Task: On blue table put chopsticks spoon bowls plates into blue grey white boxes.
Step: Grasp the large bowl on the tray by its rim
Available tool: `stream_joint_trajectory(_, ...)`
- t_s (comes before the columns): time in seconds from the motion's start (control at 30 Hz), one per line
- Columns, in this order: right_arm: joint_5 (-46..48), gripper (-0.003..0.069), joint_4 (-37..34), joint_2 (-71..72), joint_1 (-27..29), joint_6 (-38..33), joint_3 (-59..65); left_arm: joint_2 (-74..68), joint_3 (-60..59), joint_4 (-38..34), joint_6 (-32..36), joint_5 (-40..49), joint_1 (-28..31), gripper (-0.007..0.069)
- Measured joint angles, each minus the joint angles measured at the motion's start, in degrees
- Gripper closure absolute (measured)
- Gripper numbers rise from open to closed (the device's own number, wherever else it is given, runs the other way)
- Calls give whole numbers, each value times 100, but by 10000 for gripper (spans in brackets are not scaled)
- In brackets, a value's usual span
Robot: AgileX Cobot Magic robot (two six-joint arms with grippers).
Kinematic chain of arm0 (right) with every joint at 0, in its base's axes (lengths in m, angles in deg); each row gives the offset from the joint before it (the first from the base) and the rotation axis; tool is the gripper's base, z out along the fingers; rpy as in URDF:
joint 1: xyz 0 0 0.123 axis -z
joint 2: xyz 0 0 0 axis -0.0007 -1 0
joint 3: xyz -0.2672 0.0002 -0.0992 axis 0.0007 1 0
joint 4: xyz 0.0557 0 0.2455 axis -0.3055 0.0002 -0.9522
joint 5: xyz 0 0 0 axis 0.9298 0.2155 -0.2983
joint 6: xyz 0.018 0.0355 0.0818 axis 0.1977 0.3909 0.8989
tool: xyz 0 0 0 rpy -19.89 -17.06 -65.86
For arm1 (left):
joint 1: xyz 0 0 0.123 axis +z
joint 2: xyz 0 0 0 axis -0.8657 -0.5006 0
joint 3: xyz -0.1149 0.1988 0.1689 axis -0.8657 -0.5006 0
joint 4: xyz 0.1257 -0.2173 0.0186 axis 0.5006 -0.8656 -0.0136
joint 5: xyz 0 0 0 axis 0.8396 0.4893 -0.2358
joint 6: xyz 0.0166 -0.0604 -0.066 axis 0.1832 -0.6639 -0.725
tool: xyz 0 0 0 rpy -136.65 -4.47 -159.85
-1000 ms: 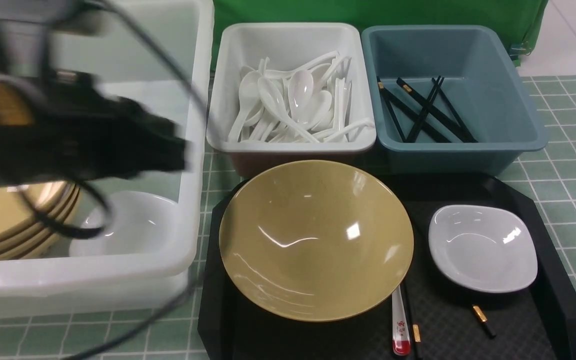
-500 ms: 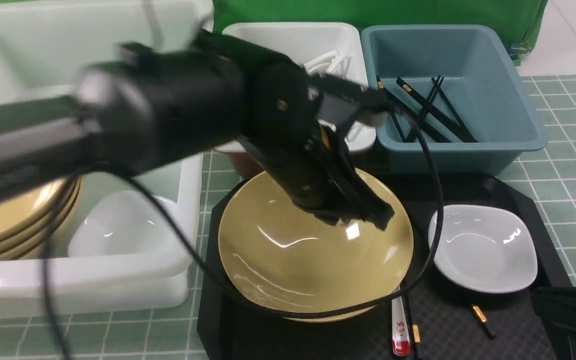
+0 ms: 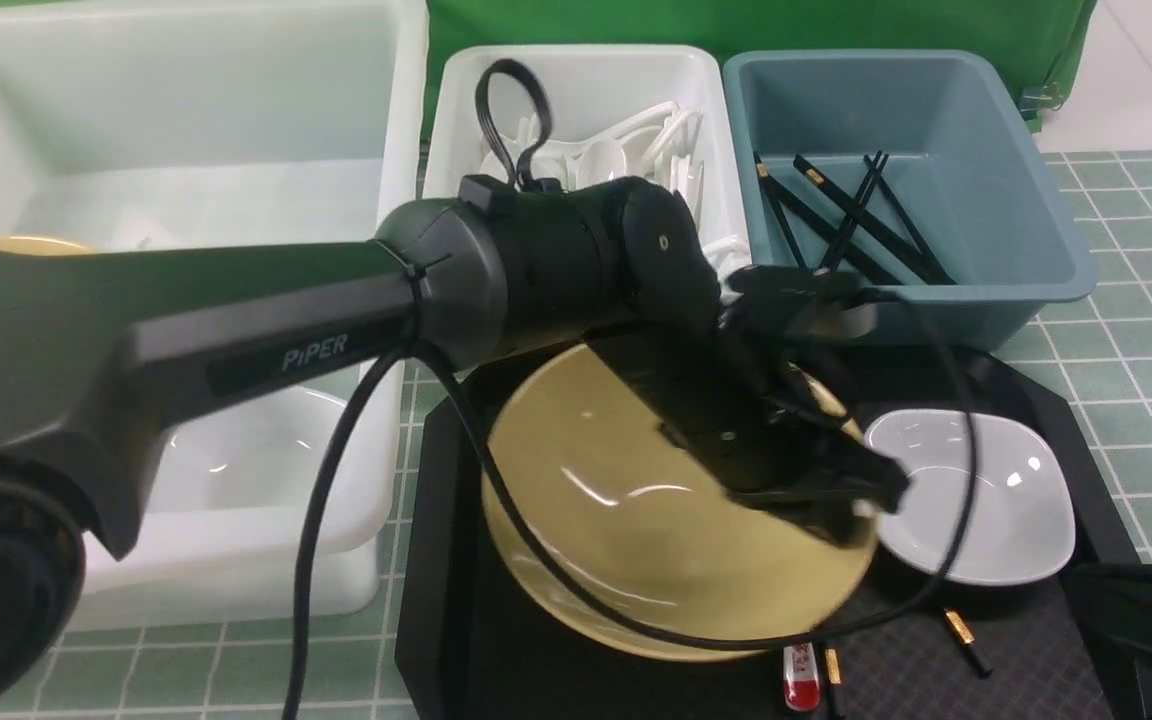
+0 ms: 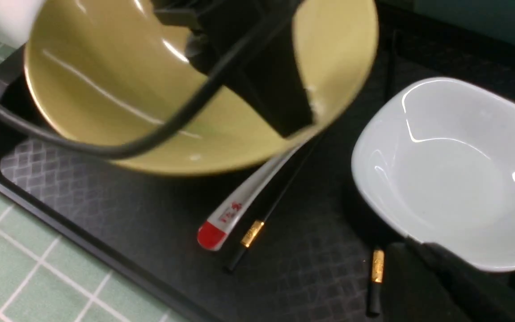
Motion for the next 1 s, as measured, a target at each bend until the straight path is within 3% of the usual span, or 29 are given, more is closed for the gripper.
stream_joint_trajectory(0.07, 0, 622, 0, 0, 0, 0, 0, 44, 18, -513, 583, 16, 7, 620)
stream_joint_trajectory(0.13, 0, 622, -2, 0, 0, 0, 0, 148, 68, -547, 793, 90, 70, 617)
stream_joint_trajectory(0.27, -2, 622, -2, 0, 0, 0, 0, 569, 264, 297, 585, 480, 350, 572)
stream_joint_trajectory(0.4, -2, 622, -2, 0, 0, 0, 0, 1088, 361, 1950, -367, 800, 614, 447)
stream_joint_trajectory(0.47, -2, 622, -2, 0, 0, 0, 0, 1296, 372, 3071, -1158, 933, 691, 344)
stream_joint_trajectory(0.5, -2, 622, -2, 0, 0, 0, 0, 1329, 372, 3167, -1237, 945, 700, 335)
stream_joint_trajectory(0.57, -19, 622, -2, 0, 0, 0, 0, 1395, 397, 4321, -2209, 1082, 714, 209)
stream_joint_trajectory(0.67, -24, 622, -2, 0, 0, 0, 0, 1268, 397, 4906, -2791, 1134, 714, 130)
stream_joint_trajectory(0.77, -38, 622, -2, 0, 0, 0, 0, 928, 397, 5050, -2998, 1134, 714, 90)
stream_joint_trajectory(1.0, -40, 622, -7, 0, 0, 0, 0, 230, 397, 5030, -2955, 1090, 714, 107)
